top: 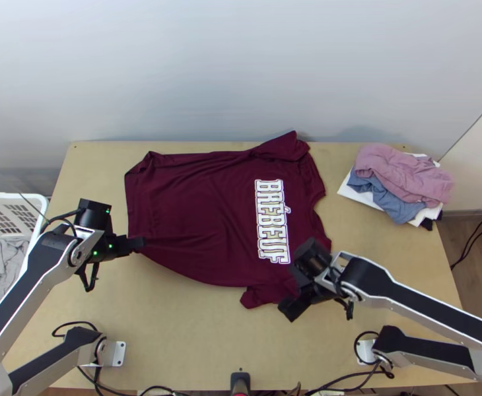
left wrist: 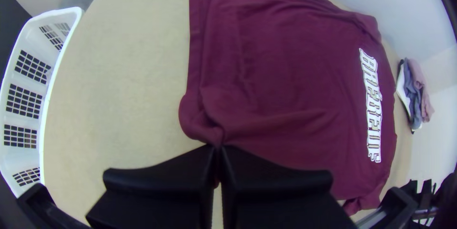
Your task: Fold the t-shirt
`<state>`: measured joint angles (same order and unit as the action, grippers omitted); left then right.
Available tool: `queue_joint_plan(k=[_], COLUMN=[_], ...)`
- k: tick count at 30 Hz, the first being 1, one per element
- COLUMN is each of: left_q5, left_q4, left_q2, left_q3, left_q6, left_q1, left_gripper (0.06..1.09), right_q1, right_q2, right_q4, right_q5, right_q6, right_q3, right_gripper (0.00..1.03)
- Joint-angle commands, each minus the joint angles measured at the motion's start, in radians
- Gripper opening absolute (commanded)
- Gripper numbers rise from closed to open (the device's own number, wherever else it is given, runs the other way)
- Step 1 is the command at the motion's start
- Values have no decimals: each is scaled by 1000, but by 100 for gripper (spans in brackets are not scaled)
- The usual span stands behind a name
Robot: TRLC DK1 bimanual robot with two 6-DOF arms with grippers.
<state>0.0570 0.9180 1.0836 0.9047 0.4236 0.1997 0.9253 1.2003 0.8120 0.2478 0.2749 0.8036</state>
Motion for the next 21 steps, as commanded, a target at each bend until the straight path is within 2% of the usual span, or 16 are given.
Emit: queue_joint_plan(k=[1, 5, 9, 11, 12, 14, 15, 16, 21], left_q5=[0, 0, 0, 1, 1, 0, 0, 0, -2], left_q4=[4, 12, 13, 15, 15, 15, 15, 16, 44], left_q2=[6, 4, 1, 1, 1, -2, -5, -8, -44], left_q3=[3, 2, 5, 3, 2, 2, 2, 2, -1], left_q6=[7, 10, 9, 9, 9, 7, 7, 7, 10], left_q1=[-8, -8, -17, -20, -20, -22, -22, -22, -23], left_gripper=[10, 10, 10, 10, 10, 10, 10, 10, 10], right_q1=[53, 53, 66, 69, 67, 61, 55, 46, -43], right_q2=[19, 54, 94, 110, 114, 108, 105, 104, 50], right_q4=[-65, -123, -142, -148, -160, -188, -194, -198, -169], right_q5=[-87, -145, -163, -186, -191, -199, -202, -200, -199], right_q6=[-32, -49, -49, -49, -51, -71, -92, -118, -132], right_q3=[-46, -49, -58, -66, -69, -70, -69, -64, -46], right_gripper=[99, 98, 96, 83, 71, 37, 15, 2, 3])
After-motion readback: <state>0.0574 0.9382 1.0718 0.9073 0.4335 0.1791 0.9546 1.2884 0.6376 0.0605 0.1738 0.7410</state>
